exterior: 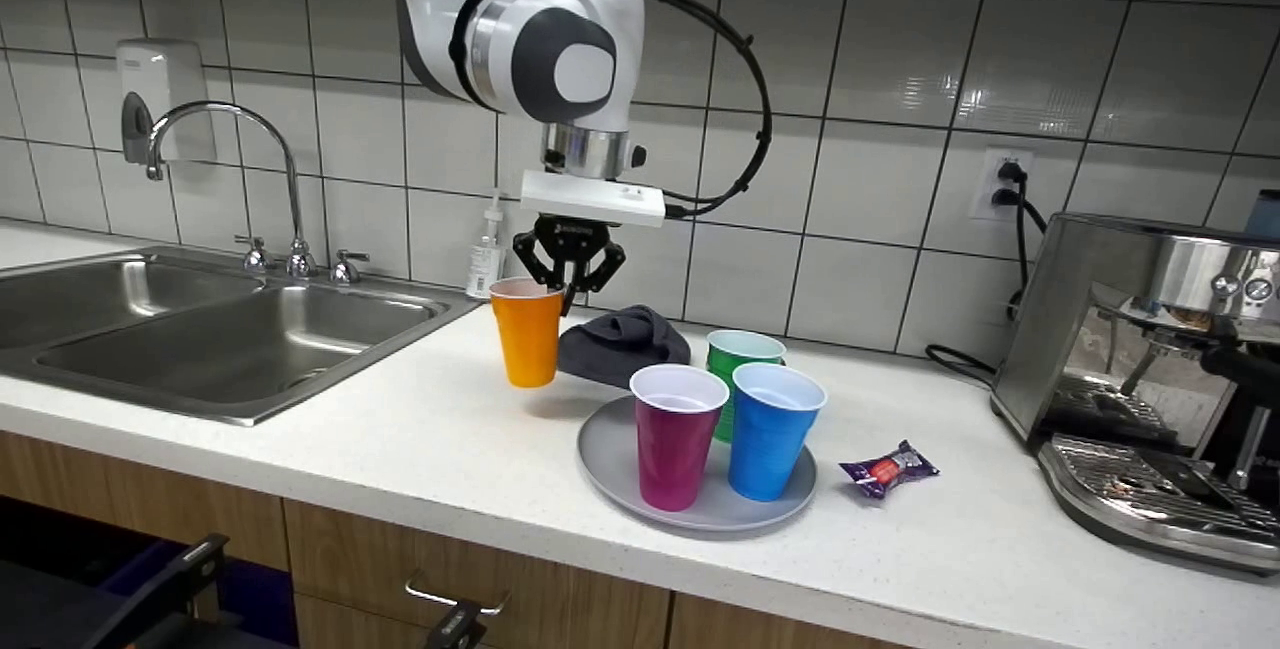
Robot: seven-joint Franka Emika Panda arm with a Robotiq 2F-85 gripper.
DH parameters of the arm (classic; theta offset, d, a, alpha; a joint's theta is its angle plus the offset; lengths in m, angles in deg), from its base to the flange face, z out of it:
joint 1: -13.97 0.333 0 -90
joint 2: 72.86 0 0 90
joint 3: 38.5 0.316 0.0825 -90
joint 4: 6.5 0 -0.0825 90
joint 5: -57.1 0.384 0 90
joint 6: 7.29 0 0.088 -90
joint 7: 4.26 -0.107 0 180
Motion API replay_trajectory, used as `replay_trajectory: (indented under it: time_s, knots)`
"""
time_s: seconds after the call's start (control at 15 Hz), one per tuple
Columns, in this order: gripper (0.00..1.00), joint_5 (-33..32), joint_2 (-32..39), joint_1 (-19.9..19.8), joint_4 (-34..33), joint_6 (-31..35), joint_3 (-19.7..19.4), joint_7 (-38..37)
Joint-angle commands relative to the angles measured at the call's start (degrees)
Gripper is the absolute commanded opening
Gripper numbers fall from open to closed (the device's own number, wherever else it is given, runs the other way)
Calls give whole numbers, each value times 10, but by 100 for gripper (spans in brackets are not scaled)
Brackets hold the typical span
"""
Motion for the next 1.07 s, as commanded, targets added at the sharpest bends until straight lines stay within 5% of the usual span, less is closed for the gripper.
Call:
replay_trajectory:
  time_s: [0.0, 1.0]
  knots:
    - [1, 23, -20, -10, -13, -53, -25, 84]
    - [1, 65, 23, -19, -126, -210, -96, 326]
